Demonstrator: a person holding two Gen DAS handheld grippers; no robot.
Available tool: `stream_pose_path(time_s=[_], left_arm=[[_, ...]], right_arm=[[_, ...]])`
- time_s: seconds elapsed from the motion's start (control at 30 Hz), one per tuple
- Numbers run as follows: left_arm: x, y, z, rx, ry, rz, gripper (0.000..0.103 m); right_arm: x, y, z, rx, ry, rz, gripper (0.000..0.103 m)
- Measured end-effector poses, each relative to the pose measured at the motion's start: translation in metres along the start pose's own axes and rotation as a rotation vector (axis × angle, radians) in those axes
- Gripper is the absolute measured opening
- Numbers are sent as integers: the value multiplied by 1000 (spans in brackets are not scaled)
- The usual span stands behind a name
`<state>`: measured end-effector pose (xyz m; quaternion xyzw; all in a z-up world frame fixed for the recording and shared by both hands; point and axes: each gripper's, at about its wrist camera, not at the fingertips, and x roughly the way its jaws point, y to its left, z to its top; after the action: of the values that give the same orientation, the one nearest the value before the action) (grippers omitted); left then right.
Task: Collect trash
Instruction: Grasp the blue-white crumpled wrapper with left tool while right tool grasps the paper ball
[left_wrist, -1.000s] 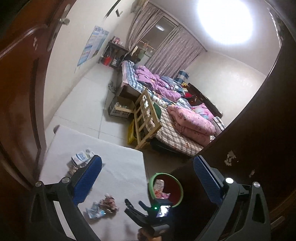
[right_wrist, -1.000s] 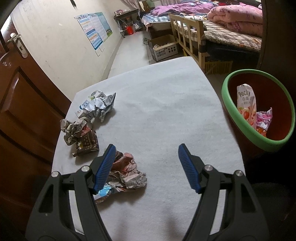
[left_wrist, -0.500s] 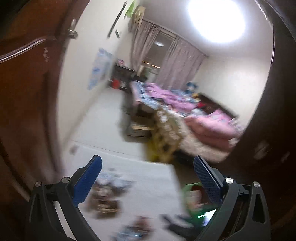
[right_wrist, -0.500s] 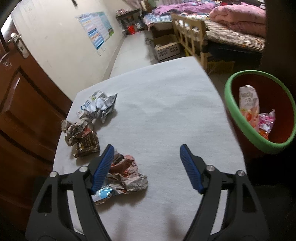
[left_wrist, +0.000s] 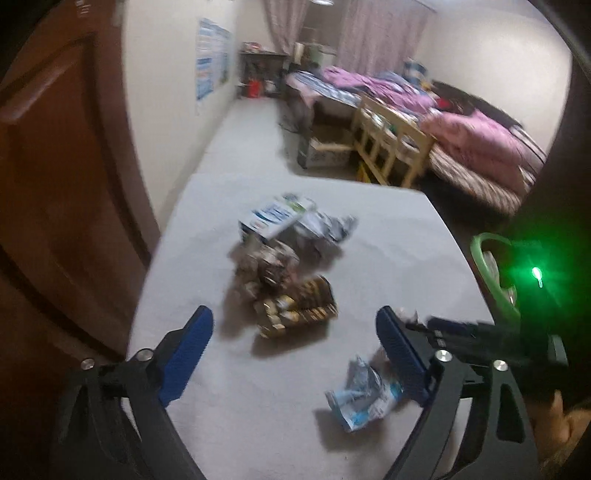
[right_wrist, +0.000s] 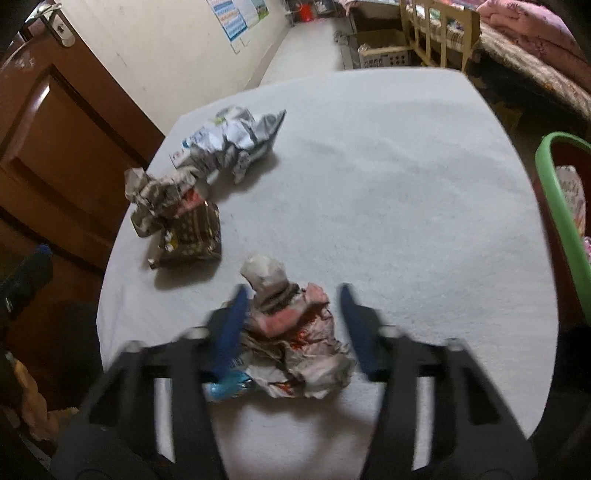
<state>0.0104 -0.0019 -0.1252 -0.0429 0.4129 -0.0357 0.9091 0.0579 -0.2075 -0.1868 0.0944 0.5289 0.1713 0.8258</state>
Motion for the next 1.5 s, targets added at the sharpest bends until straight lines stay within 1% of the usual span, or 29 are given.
stream_pose_path(time_s=[0.07, 0.1, 0.17, 0.3, 0.4, 0.43, 0.47, 0.5, 0.53, 0.57, 0.6, 0.67, 0.73, 0.77, 0.93, 1.0, 1.1, 1.13, 1.17, 1.2, 1.27, 1.37, 1.5], left_arm=[[7, -9, -5, 46, 27, -20, 75], [6, -12, -8, 65, 41, -28, 72], [10, -21, -13, 113, 86, -51, 57], [24, -39, -30, 193, 168, -101, 51], [41, -56, -42, 253, 235, -113, 51], [47, -60, -45, 272, 259, -106, 51], [54, -65, -49, 290, 296, -99, 45], [57, -66, -51, 292, 312, -103, 43], [61, -67, -52, 283, 327, -114, 39], [62, -68, -52, 275, 336, -120, 34], [64, -67, -52, 269, 343, -117, 33], [60, -66, -51, 259, 330, -120, 27], [55, -64, -48, 247, 310, -114, 21], [53, -63, -47, 242, 298, -108, 20], [42, -56, -39, 209, 237, -84, 20], [41, -56, -40, 214, 229, -76, 20], [42, -54, -39, 199, 236, -81, 20], [42, -52, -37, 190, 237, -80, 20], [41, -51, -34, 180, 232, -76, 20], [37, -48, -31, 169, 216, -71, 20], [30, -44, -23, 154, 180, -59, 20], [21, -37, -17, 132, 145, -43, 20], [11, -29, -11, 95, 132, -31, 20]], right_arm=[[1, -5, -2, 17, 2, 26, 28], [-1, -8, -2, 28, -3, 41, 27], [-5, -15, -2, 66, -24, 70, 23], [-20, -31, -3, 112, -85, 46, 22], [-33, -41, -3, 119, -140, -22, 22], [-34, -43, -2, 119, -144, -38, 22], [-34, -46, -2, 121, -143, -43, 23], [-33, -49, -2, 132, -138, -41, 24], [-32, -51, -2, 141, -134, -37, 27], [-32, -52, -3, 151, -136, -35, 33], [-32, -54, -3, 162, -138, -34, 36], [-33, -55, -2, 169, -146, -35, 48], [-34, -54, -3, 169, -151, -41, 53], [-34, -54, -3, 169, -149, -42, 56], [-25, -53, -6, 163, -113, -33, 61], [-22, -53, -6, 159, -108, -26, 61], [-15, -50, -6, 141, -90, -23, 61], [-12, -48, -7, 131, -80, -24, 53], [-9, -45, -7, 118, -67, -21, 41], [-7, -42, -8, 103, -62, -25, 40], [-10, -38, -8, 85, -77, -27, 29], [-19, -38, -7, 99, -117, -5, 27], [-31, -39, -5, 107, -167, -5, 27]])
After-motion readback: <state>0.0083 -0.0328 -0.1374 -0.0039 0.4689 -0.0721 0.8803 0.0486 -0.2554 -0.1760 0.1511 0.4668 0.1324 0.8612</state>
